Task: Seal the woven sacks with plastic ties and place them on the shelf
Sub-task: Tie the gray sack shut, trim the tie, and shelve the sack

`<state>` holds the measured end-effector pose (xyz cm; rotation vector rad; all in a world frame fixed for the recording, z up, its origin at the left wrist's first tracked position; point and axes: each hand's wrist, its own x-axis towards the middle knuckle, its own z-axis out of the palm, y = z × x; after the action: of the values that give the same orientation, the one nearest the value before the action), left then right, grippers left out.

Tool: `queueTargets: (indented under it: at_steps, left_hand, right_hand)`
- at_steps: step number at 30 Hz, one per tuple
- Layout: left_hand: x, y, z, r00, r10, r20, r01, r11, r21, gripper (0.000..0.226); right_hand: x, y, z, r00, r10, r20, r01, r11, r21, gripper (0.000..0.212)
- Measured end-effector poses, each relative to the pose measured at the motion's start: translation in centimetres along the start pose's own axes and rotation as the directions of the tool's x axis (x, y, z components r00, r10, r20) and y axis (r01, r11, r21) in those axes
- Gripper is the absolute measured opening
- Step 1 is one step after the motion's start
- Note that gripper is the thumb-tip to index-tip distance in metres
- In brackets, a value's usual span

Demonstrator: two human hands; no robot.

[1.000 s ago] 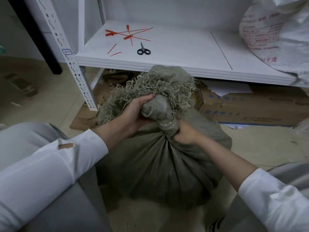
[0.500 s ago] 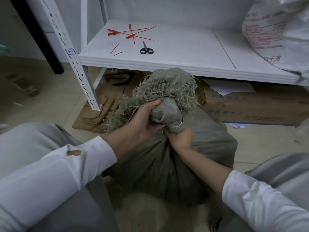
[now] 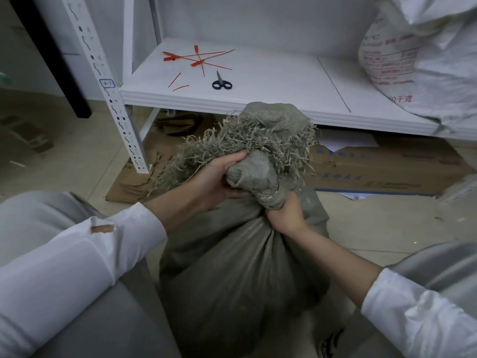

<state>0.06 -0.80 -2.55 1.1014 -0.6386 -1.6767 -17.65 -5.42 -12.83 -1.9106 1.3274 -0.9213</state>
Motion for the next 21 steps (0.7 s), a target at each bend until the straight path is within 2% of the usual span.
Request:
queueTargets:
  at_steps: [5, 10, 11, 14, 15, 17, 19, 21]
  left_hand:
    - [-0.9, 0.3, 0.5, 0.998, 0.039, 0.038, -0.041, 0.998, 0.037, 0.026]
    - [-1.1, 0.5, 0.7, 0.998, 0.067, 0.001, -0.067, 0.997, 0.032, 0.030]
    - [-1.2, 0.5, 0.8, 0.998, 0.067, -0.004, -0.067, 0.997, 0.023, 0.031]
    - [-1.3, 0.4, 0.6, 0.997, 0.077, 0.004, -0.077, 0.997, 0.014, 0.029]
    - [-1.4, 0.4, 0.6, 0.997, 0.078, 0.009, -0.078, 0.997, 0.014, 0.028]
    - [-1.6, 0.4, 0.4, 0.997, 0.077, 0.026, -0.078, 0.997, 0.009, 0.027]
    - [-1.8, 0.6, 0.2, 0.996, 0.082, 0.040, -0.082, 0.997, -0.006, 0.026]
    - [-2.1, 0.9, 0.0, 0.994, 0.094, 0.055, -0.093, 0.996, -0.013, 0.026]
  right_hand:
    - [0.9, -0.7, -1.8, 0.973, -0.115, 0.198, 0.113, 0.993, 0.021, 0.012]
    - [1.8, -2.0, -3.1, 0.931, -0.175, 0.321, 0.169, 0.985, 0.047, 0.004]
    - [1.9, -2.3, -3.1, 0.926, -0.162, 0.340, 0.154, 0.987, 0.050, 0.006]
    - [2.2, -2.2, -3.0, 0.915, -0.118, 0.385, 0.107, 0.993, 0.052, 0.036]
    - [2.1, -2.1, -2.8, 0.907, -0.125, 0.402, 0.116, 0.992, 0.046, 0.033]
    - [2.1, -2.0, -2.4, 0.876, -0.183, 0.446, 0.196, 0.980, 0.018, 0.011]
    - [2.6, -2.1, -2.4, 0.844, -0.227, 0.487, 0.272, 0.962, -0.024, 0.021]
    - [3.2, -2.5, -2.6, 0.826, -0.187, 0.532, 0.260, 0.963, -0.066, 0.023]
